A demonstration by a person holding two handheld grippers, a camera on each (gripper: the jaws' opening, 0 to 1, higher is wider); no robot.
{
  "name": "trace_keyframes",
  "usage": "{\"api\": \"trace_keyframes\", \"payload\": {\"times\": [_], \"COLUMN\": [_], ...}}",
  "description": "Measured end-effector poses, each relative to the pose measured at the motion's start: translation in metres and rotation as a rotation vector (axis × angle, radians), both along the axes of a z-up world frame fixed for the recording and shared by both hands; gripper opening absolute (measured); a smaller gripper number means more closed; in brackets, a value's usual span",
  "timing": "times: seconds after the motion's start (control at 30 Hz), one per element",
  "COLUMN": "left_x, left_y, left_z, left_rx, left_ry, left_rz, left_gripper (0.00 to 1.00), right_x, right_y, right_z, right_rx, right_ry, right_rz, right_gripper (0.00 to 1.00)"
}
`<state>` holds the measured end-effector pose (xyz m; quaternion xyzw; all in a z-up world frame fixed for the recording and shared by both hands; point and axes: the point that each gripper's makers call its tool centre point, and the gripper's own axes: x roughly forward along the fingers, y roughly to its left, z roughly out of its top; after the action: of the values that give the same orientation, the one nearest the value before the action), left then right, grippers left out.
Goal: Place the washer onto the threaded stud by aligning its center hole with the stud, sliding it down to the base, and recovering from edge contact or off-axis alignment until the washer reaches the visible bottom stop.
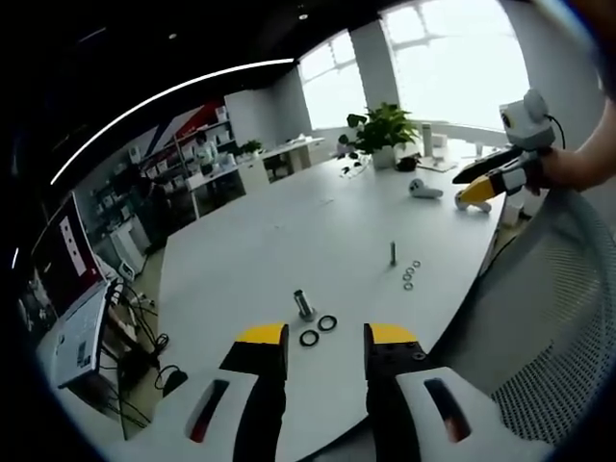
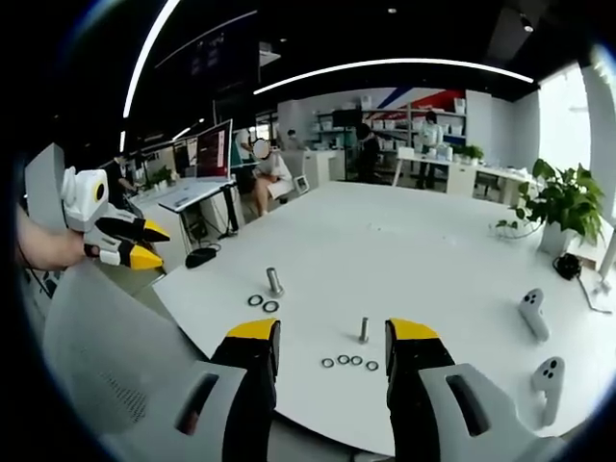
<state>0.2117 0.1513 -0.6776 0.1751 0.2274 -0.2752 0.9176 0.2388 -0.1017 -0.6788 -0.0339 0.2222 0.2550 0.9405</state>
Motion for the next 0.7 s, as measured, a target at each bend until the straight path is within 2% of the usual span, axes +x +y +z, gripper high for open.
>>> {"api": "trace_keyframes", "payload": {"times": [0.7], "left_x": [-0.0004], "left_y": [-0.0011], "left_z": [-0.003], "left_rx": [0.01], "left_ry": [0.011], "left_rz": [0.003], "left_gripper": [0.3], "right_x": [0.0], "right_y": [-0.0029], "right_z": [0.0006], "right_rx": [0.002], "right_ry": [-0.003], "right_rz": [-0.011], "right_gripper": [0.46]}}
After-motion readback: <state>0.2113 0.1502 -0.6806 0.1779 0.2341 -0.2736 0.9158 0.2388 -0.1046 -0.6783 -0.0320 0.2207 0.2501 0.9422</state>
